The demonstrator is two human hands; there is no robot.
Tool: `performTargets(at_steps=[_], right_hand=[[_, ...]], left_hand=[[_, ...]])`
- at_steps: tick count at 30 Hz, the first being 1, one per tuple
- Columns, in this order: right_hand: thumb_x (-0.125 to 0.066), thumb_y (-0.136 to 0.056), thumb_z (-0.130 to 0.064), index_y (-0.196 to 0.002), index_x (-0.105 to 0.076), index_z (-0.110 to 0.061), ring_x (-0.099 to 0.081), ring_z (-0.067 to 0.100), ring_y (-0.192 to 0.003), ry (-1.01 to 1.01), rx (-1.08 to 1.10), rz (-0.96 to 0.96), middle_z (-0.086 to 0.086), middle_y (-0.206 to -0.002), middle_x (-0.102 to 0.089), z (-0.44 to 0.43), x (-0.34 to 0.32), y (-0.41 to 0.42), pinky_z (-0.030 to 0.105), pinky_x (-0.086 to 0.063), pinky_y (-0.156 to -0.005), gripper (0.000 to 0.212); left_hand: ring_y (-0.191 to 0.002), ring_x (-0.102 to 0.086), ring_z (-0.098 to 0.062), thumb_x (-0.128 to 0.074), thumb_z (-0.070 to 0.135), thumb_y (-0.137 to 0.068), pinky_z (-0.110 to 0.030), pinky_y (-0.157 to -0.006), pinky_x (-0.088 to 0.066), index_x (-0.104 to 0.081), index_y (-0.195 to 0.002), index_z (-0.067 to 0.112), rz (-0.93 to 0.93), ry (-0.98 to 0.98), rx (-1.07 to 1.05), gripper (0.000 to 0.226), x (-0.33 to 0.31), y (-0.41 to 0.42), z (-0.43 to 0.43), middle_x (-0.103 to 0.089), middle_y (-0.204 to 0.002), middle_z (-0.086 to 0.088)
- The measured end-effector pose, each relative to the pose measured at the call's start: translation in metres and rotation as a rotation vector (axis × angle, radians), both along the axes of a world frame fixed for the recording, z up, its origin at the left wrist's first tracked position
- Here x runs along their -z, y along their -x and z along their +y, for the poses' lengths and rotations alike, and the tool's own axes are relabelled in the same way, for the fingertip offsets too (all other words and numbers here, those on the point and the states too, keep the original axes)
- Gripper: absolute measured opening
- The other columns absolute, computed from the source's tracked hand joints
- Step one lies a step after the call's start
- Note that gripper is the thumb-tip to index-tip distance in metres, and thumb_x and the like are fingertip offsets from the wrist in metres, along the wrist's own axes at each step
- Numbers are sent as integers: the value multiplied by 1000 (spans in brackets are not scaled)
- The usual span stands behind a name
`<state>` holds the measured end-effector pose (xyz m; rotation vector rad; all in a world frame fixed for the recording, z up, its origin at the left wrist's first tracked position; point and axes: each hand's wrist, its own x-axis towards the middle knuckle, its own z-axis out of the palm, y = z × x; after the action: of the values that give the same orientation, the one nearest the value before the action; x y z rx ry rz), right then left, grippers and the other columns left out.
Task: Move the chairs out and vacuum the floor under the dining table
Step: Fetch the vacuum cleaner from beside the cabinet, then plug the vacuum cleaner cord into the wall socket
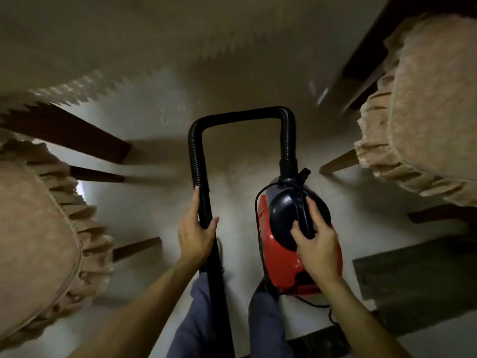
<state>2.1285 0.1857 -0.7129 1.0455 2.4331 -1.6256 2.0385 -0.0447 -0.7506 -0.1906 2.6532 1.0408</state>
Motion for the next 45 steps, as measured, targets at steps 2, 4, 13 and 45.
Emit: performTargets(at_steps=[2, 4, 13, 45], right_hand=[[-67, -91, -15, -146, -41, -38, -67, 17, -84, 27, 0, 14, -2, -91, -70, 1, 34, 6, 46, -59, -84, 66], [-67, -90, -15, -143, -40, -48, -67, 21, -77, 52, -7, 18, 0, -84, -69, 0, 71, 14, 49, -59, -79, 68], [-64, -92, -7, -144, -39, -33, -61, 16, -51, 61, -10, 82, 13, -75, -66, 0, 190, 33, 19, -54, -53, 64], [-57, -94, -37, -155, -15, -30, -54, 31, -124, -264, -318, -326, 10, -140, -53, 47, 237, 71, 50, -49, -100, 74]], left_hand=[[-102, -66, -23, -76, 18, -83, -45, -86, -58, -4, -145, 61, -23, 18, -23, 104, 36, 0, 0, -59, -136, 0], [-96, -67, -26, -77, 18, -82, -45, -84, -58, -7, -147, 59, -35, 38, -53, 104, 71, 1, 1, -62, -131, 0], [-94, -65, -23, -76, 12, -83, -44, -85, -57, -15, -155, 40, -92, 3, -124, 98, 204, 1, 16, -62, -125, -1], [-140, -35, -37, -69, 31, -90, -40, -115, -31, 2, -157, 19, -522, 47, -41, 98, 258, 40, 21, -26, -154, -21]])
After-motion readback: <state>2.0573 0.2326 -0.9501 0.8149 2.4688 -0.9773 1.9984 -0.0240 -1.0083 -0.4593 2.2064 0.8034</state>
